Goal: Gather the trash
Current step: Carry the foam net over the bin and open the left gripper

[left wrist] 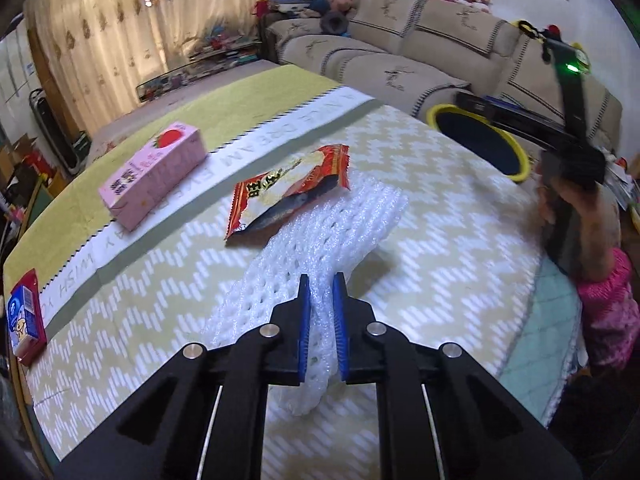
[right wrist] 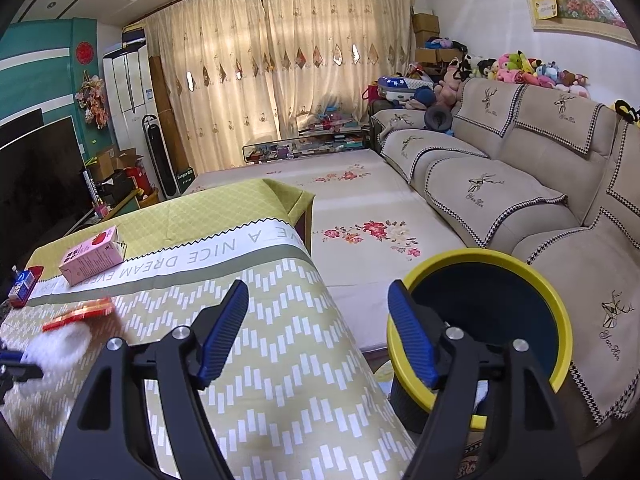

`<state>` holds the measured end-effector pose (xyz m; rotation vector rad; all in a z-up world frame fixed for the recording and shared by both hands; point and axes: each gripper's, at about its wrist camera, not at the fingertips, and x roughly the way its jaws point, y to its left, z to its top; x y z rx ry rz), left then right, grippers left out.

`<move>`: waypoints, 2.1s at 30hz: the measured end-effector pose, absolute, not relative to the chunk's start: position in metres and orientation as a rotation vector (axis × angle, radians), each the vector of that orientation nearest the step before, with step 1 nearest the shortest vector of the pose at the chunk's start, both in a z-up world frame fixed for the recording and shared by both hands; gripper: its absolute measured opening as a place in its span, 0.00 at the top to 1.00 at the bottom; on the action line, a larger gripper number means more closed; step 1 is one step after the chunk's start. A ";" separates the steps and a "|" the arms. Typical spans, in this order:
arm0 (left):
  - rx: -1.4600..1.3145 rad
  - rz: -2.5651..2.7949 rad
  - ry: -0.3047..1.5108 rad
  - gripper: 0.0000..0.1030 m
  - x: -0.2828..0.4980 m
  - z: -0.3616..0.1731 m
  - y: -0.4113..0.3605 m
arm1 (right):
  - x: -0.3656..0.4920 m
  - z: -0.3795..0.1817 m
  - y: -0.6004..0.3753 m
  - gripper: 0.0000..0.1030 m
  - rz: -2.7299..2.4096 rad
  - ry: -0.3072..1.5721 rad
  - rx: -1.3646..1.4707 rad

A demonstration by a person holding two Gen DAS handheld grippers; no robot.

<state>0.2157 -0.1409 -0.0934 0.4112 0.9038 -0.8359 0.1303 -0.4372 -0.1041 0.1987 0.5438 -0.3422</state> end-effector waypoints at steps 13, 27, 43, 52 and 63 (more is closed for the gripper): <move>0.307 -0.881 0.888 0.89 0.182 -0.028 -0.117 | 0.132 -0.105 -0.437 0.32 -0.338 0.545 0.197; 0.253 -0.831 0.841 0.89 0.189 -0.004 -0.117 | 0.125 -0.101 -0.438 0.32 -0.321 0.507 0.211; 0.411 -1.030 0.831 0.89 0.217 -0.026 -0.343 | 0.043 -0.081 -0.533 0.28 -0.543 0.514 0.209; 0.547 -1.114 0.888 0.88 0.202 -0.068 -0.494 | 0.003 -0.095 -0.584 0.28 -0.638 0.535 0.264; 0.454 -1.051 0.907 0.26 0.215 -0.086 -0.536 | -0.006 -0.103 -0.597 0.28 -0.671 0.562 0.290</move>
